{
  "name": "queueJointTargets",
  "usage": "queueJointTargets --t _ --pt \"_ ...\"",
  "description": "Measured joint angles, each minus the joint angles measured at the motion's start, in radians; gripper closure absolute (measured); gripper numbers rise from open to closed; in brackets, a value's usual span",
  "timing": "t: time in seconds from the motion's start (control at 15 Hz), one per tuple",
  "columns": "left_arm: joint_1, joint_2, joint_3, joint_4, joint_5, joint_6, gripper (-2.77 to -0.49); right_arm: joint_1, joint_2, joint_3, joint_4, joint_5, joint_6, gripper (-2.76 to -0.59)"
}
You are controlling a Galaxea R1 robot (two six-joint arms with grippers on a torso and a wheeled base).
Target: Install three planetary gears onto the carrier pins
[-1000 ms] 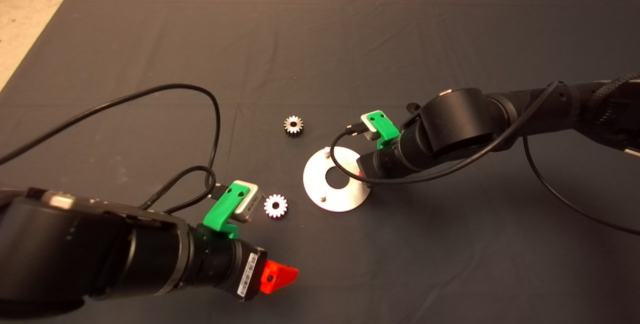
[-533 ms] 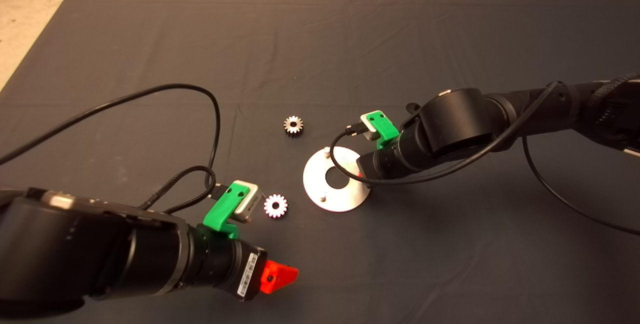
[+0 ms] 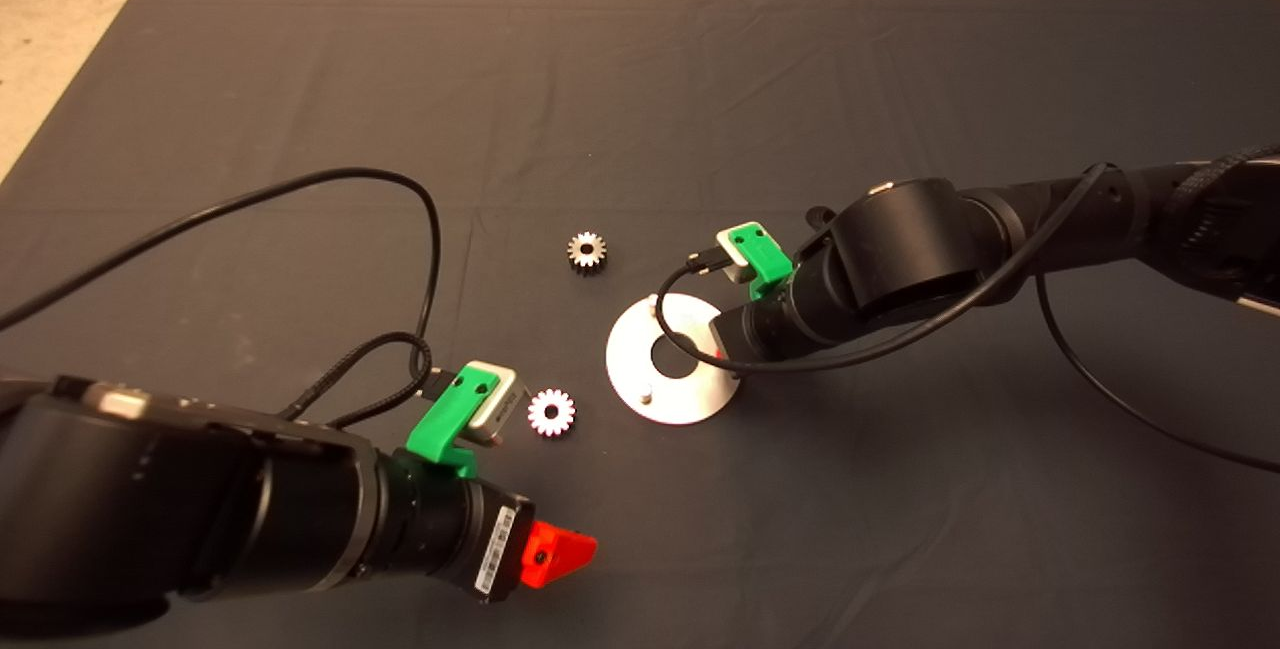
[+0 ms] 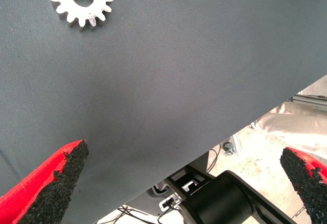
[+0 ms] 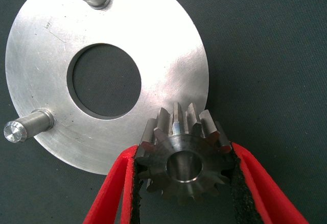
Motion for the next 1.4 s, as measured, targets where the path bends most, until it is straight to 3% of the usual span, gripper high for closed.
queueJointTargets --t 0.67,1.27,1.4 --pt "0.000 0.000 0.000 0.000 -0.008 0.000 -2.75 0.000 0.007 -0.001 -0.001 -0.011 0.000 -0.95" --pt "0.000 0.000 0.000 0.000 -0.008 0.000 -2.75 0.000 0.010 -0.001 -0.001 -0.011 0.005 -0.95" --pt "0.000 0.000 0.000 0.000 -0.007 0.000 -2.75 -0.009 0.012 -0.001 -0.001 -0.004 0.007 -0.95"
